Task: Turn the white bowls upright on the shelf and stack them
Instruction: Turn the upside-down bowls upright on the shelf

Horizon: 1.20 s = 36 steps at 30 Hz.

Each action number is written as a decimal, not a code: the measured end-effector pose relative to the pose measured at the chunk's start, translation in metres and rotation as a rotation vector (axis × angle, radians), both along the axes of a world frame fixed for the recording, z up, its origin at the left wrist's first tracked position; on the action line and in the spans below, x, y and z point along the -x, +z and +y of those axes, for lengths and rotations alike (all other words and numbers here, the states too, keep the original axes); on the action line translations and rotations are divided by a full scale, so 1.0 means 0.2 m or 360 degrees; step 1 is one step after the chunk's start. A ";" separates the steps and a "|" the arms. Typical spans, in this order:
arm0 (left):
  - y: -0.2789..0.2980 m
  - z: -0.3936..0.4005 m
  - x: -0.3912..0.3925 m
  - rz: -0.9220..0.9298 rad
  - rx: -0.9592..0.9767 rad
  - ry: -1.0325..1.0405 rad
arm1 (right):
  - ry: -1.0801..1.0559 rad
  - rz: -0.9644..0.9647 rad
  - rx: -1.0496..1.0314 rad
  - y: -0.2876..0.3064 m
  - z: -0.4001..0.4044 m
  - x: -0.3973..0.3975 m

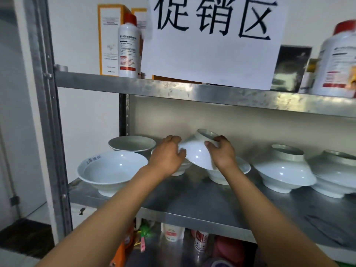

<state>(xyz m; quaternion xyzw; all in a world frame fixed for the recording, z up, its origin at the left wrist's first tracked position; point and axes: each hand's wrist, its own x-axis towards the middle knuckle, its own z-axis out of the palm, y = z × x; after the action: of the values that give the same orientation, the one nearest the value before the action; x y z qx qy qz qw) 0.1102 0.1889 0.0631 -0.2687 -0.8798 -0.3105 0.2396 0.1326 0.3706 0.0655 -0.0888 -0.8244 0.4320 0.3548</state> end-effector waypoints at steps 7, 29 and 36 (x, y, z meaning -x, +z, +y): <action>0.07 0.03 -0.13 -0.0984 -0.0868 -0.0148 | 0.0069 0.0180 0.0512 -0.04 -0.05 -0.13; 0.20 0.09 -0.47 -0.0504 -0.0539 -0.0172 | 0.0956 -0.0556 0.0947 -0.28 -0.07 -0.53; 0.06 -0.02 -0.54 0.0206 0.0180 -0.0058 | 0.0402 -0.0490 0.0727 -0.11 0.12 -0.54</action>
<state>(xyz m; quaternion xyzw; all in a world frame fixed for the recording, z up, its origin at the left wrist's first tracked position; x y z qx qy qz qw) 0.2183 0.1841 0.0761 -0.3173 -0.8735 -0.2465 0.2747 0.2411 0.3948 0.0443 -0.1274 -0.7544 0.6285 0.1401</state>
